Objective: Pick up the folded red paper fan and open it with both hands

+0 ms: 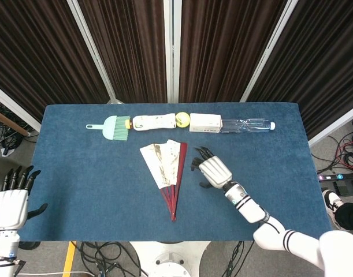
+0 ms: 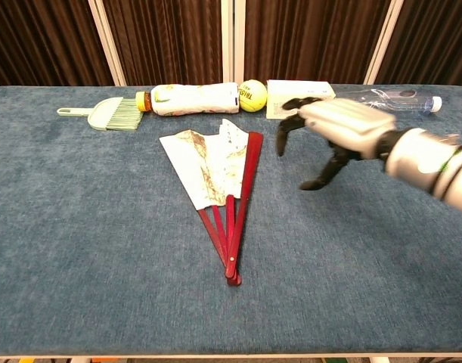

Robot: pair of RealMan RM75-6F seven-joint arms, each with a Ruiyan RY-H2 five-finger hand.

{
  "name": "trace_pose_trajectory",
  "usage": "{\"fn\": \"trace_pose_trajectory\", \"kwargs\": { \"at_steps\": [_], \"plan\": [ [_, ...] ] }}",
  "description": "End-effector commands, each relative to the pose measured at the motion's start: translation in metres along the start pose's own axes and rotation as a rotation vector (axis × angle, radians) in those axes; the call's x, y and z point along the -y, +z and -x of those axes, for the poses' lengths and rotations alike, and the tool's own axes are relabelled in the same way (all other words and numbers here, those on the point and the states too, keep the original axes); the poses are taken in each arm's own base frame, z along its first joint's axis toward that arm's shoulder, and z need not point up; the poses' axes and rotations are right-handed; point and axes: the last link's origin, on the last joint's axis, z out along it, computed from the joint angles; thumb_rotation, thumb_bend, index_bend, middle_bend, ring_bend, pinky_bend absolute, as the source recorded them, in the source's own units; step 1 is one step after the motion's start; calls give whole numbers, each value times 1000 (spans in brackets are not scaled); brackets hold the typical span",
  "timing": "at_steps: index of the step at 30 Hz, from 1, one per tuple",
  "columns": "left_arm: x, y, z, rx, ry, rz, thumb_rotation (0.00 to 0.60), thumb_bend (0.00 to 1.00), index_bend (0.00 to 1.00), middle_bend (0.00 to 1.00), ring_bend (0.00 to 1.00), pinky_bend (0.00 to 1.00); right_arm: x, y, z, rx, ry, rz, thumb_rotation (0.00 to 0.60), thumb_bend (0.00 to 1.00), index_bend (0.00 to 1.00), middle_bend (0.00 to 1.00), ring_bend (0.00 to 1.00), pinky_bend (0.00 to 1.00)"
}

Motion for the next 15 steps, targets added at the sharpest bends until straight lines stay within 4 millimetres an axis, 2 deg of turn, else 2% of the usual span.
{"fn": "trace_pose_trajectory", "kwargs": {
  "at_steps": [1, 15],
  "plan": [
    [0, 0, 0, 1, -1, -2, 600, 0, 184, 104, 0, 31, 19, 24, 13, -33, -2, -29, 600, 26, 434, 339, 0, 0],
    [2, 1, 4, 5, -14, -6, 600, 0, 184, 103, 0, 31, 40, 43, 41, -52, -22, -75, 600, 38, 434, 335, 0, 0]
  ]
}}
